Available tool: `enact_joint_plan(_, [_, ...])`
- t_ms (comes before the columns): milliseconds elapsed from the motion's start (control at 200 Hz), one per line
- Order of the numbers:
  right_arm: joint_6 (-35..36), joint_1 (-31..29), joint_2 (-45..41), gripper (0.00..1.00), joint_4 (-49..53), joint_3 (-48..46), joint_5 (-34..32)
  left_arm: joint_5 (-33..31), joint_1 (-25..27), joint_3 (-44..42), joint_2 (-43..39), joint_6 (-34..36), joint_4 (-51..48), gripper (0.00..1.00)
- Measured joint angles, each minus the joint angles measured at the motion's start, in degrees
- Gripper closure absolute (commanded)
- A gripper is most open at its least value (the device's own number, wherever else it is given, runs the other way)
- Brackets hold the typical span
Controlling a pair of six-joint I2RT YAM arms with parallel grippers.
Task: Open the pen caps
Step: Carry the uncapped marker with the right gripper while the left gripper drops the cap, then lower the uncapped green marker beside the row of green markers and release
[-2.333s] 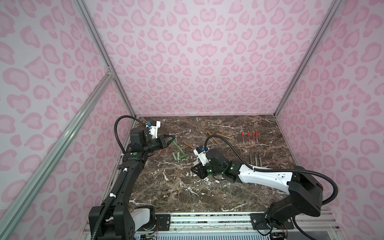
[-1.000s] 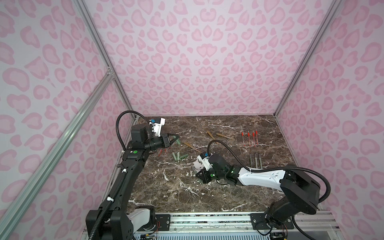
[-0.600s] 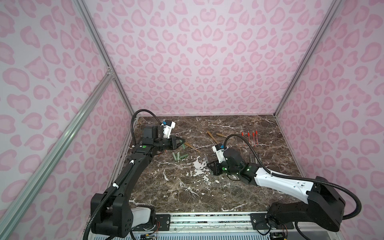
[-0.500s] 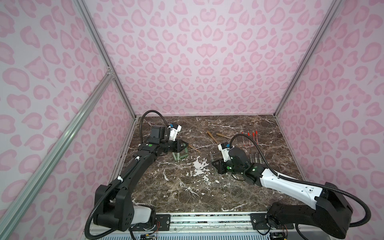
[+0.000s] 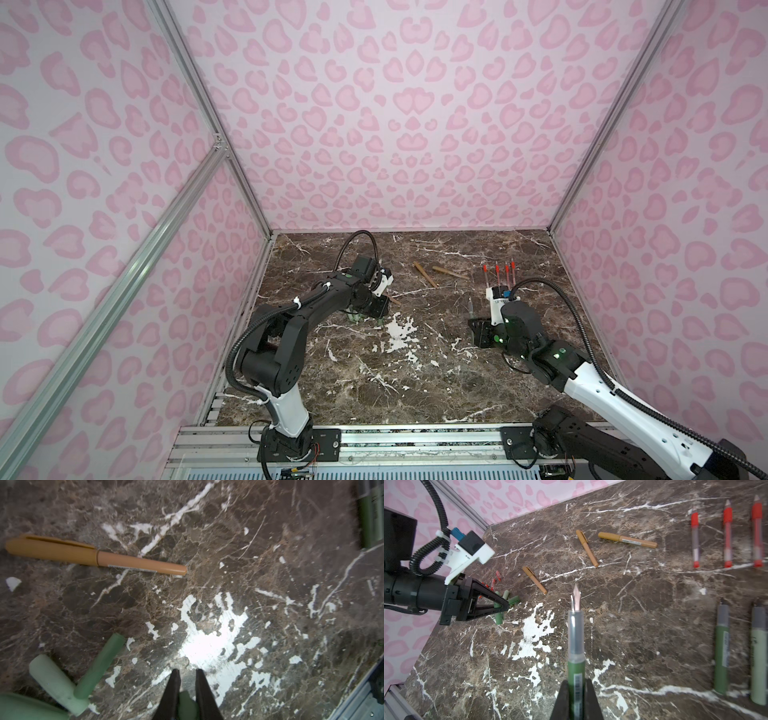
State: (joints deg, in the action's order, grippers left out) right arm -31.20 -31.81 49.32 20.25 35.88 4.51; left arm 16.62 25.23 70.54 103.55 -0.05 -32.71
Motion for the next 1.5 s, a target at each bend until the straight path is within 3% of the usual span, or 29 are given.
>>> enact_joint_plan(445, [2.40, 3.65, -1.42, 1.00, 3.69, -0.37, 0.28, -9.84, 0.28, 9.77, 11.74, 0.98, -4.98, 0.92])
enact_joint_plan(590, [3.02, 3.87, -0.85, 1.00, 4.46, 0.50, 0.28, -12.85, 0.26, 12.90, 13.90, 1.05, -6.19, 0.82])
enact_joint_plan(675, [3.43, 4.09, -0.83, 1.00, 4.57, 0.61, 0.31, -14.16, 0.11, 14.29, 14.82, 1.07, -6.60, 0.70])
enact_joint_plan(790, [3.96, 4.50, -0.39, 1.00, 5.53, 1.25, 0.48, -15.78, -0.17, 15.63, 15.41, 0.44, -7.26, 0.65])
enact_joint_plan(825, [4.07, 4.61, -0.17, 1.00, 5.75, 1.57, 0.46, -15.96, -0.33, 15.63, 15.06, 0.39, -7.67, 0.59])
enact_joint_plan(1270, [8.37, 9.03, 9.68, 1.00, 6.86, 6.16, 1.05, -10.36, 0.37, 7.78, -3.50, -1.95, -7.61, 0.48])
enact_joint_plan(1500, [9.88, 13.25, 18.97, 1.00, 7.19, 9.49, 1.09, -7.63, 0.33, -3.61, -17.53, -1.46, -2.75, 0.34])
